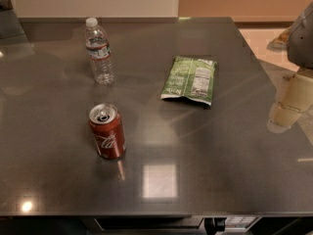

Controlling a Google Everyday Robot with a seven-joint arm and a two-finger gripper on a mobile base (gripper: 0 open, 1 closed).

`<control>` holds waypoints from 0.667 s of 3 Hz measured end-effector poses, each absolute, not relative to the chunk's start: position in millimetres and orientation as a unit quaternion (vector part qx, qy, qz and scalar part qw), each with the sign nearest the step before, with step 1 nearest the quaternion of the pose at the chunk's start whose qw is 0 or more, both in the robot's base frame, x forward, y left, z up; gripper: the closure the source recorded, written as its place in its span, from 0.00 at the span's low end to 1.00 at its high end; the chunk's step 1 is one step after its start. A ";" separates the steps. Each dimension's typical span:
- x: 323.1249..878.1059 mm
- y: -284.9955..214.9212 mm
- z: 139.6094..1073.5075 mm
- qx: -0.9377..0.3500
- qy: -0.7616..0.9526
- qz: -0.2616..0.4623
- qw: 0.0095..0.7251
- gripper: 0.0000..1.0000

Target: Pick green jalapeno chip bag

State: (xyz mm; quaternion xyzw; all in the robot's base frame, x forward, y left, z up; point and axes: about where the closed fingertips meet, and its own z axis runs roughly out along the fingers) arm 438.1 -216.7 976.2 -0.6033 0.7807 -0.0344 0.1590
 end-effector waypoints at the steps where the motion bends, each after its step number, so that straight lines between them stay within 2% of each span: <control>1: 438.6 -216.5 976.7 -0.603 0.781 -0.035 0.160 0.00; 2: 459.3 -216.0 970.7 -0.590 0.791 -0.037 0.161 0.00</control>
Offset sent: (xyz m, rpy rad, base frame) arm 0.0515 -0.0008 -0.0187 0.0092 0.0143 -0.0853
